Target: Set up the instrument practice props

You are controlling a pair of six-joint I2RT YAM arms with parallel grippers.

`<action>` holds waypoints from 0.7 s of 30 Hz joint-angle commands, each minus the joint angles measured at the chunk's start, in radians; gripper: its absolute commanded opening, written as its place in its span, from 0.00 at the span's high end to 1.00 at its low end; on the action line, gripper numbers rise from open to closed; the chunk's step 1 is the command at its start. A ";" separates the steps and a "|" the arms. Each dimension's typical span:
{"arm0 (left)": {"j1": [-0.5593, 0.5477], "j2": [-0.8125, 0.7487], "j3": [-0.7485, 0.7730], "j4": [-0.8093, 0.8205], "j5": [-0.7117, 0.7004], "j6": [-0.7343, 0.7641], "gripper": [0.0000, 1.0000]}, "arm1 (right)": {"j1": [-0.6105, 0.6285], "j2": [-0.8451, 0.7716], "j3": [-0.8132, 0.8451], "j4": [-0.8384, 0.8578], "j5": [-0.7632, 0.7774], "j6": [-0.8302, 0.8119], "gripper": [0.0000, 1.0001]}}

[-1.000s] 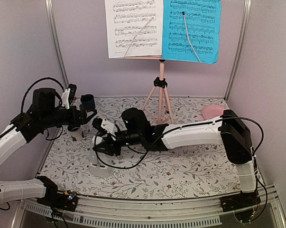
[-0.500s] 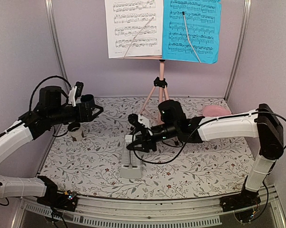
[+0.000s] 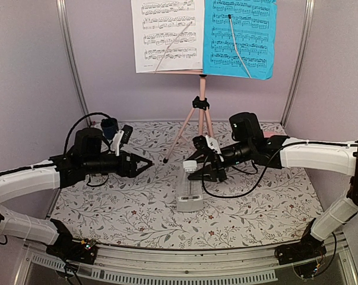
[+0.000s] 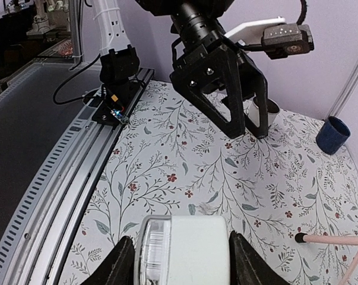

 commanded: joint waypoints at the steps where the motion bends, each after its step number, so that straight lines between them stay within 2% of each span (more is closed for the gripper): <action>1: -0.029 0.012 -0.086 0.196 0.032 0.036 0.19 | -0.003 -0.019 0.002 0.009 -0.098 -0.092 0.79; 3: -0.040 0.022 -0.130 0.253 0.035 0.041 0.22 | -0.003 -0.005 -0.001 0.010 -0.112 -0.101 0.80; 4: -0.050 0.030 -0.149 0.280 0.035 0.047 0.23 | -0.003 0.005 0.000 0.007 -0.118 -0.105 0.85; 7: -0.095 0.058 -0.211 0.340 0.030 0.107 0.24 | -0.004 0.031 0.023 -0.035 -0.129 -0.121 0.88; 10: -0.153 0.070 -0.273 0.409 0.020 0.208 0.22 | -0.003 0.039 0.036 -0.066 -0.155 -0.137 0.88; 16: -0.201 0.105 -0.408 0.611 0.043 0.372 0.19 | -0.002 0.046 0.038 -0.078 -0.190 -0.149 0.88; 21: -0.235 0.199 -0.441 0.714 0.057 0.491 0.18 | 0.011 0.048 0.039 -0.100 -0.203 -0.160 0.89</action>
